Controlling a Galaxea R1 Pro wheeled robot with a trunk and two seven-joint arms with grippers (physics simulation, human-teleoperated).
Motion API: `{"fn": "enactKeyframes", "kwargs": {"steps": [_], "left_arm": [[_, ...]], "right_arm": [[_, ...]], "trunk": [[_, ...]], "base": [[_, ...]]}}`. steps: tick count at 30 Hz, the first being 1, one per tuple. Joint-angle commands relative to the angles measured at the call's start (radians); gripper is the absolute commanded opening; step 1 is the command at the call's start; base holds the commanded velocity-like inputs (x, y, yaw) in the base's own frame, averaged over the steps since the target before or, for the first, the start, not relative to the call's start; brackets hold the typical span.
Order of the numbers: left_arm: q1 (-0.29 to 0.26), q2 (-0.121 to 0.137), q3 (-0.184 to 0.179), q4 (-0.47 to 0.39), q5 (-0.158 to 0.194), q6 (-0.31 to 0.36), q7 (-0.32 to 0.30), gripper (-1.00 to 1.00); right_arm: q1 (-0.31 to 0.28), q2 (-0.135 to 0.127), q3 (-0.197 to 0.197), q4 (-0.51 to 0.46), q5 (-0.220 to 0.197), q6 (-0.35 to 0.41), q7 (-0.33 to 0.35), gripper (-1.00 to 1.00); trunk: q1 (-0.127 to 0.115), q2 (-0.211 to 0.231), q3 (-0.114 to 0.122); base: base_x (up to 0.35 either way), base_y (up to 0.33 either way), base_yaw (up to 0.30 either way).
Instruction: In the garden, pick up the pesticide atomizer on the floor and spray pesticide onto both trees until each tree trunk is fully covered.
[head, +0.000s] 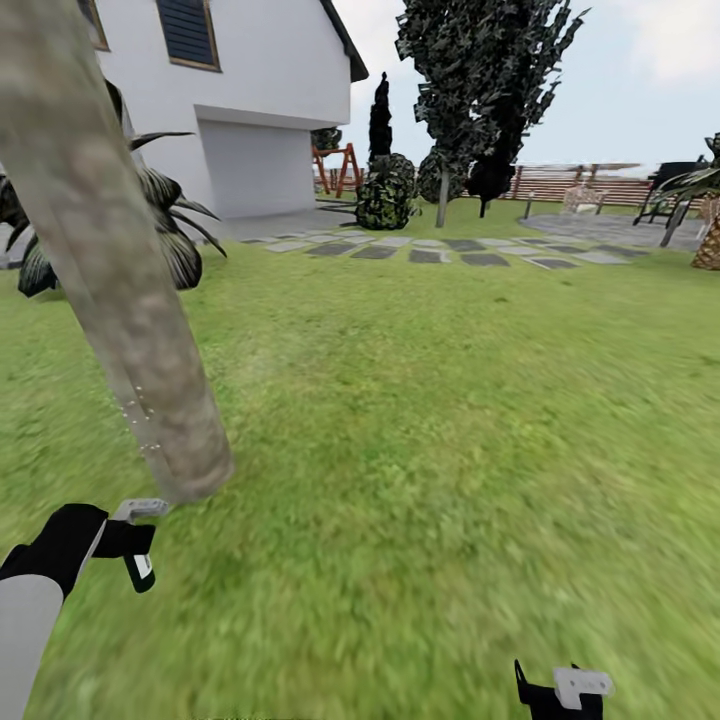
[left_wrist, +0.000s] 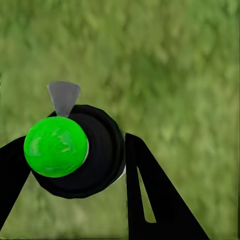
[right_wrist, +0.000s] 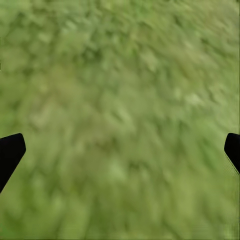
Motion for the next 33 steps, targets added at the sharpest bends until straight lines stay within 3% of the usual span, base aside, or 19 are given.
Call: {"fn": "enactKeyframes", "kwargs": {"steps": [1,8,24,33], "left_arm": [[-0.001,-0.001,0.007,-0.001,-0.011,0.003,-0.009,-1.00],[-0.001,-0.001,0.007,-0.001,-0.012,0.003,-0.009,-1.00],[-0.001,-0.001,0.007,-0.001,-0.013,0.003,-0.009,-1.00],[-0.001,-0.001,0.007,-0.001,-0.013,0.003,-0.009,-1.00]], "right_arm": [[0.000,0.000,-0.005,0.001,0.010,-0.003,-0.003,1.00],[0.000,0.000,-0.005,0.001,0.010,-0.003,-0.004,1.00],[0.000,0.000,-0.005,0.001,0.011,-0.003,-0.003,1.00],[-0.001,0.000,-0.005,0.001,0.011,-0.003,-0.003,1.00]], "trunk": [[0.000,0.000,-0.001],[0.000,0.000,-0.001],[0.000,0.000,-0.001],[0.000,0.000,-0.001]], "base": [[0.098,-0.272,0.277],[0.145,-0.264,0.267],[0.210,-0.218,0.014],[0.111,-0.144,0.223]]}}
